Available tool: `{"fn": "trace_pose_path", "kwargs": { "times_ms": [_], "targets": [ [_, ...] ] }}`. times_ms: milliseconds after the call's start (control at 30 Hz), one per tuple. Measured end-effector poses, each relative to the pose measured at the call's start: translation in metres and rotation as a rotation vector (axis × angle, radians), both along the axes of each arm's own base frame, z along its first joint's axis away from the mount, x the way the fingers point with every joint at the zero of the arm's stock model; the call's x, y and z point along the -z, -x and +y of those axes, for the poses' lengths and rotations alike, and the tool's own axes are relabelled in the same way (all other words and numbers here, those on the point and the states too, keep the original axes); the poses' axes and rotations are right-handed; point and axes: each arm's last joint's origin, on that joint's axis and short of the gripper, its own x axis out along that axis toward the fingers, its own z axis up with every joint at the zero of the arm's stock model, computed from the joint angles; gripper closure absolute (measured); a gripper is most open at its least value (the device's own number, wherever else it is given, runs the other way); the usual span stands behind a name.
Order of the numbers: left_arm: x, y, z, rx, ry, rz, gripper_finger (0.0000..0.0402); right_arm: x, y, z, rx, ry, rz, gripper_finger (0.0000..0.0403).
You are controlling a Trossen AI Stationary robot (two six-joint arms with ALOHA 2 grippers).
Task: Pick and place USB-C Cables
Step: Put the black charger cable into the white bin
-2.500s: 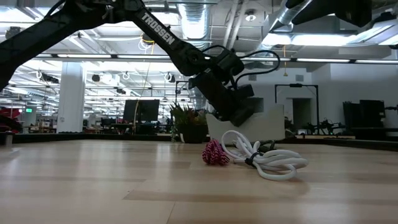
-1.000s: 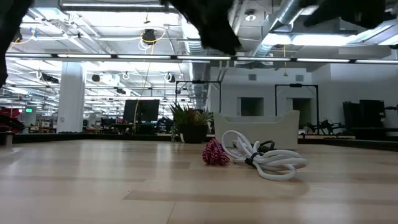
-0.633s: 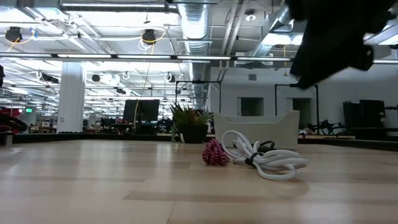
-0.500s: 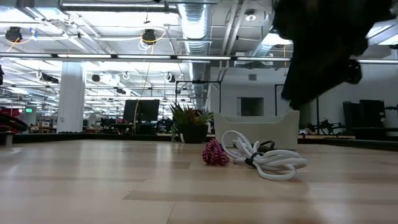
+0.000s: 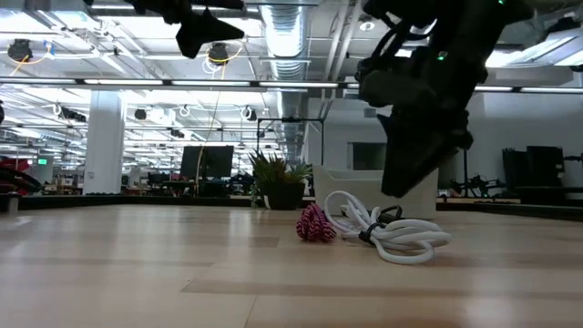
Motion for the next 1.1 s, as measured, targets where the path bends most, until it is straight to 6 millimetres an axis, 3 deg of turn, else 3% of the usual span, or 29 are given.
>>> {"fn": "trace_pose_path", "kwargs": {
  "times_ms": [167, 500, 767, 1100],
  "targets": [
    [0.002, -0.001, -0.001, 0.035, 0.009, -0.011, 0.0162, -0.001, -0.003, -0.016, 0.02, -0.014, 0.015, 0.0241],
    [0.003, -0.002, -0.001, 0.035, -0.019, 0.001, 0.0162, 0.001, -0.006, -0.03, 0.053, -0.08, 0.034, 0.0124],
    [0.003, -0.002, 0.0, 0.01, -0.03, 0.002, 0.0162, -0.001, -0.008, -0.028, 0.065, -0.012, -0.008, 0.0118],
    [0.004, -0.002, 0.0, 0.007, -0.026, 0.005, 0.0162, 0.035, -0.017, -0.024, 0.069, 0.025, 0.061, 0.0117]
  ]
}}
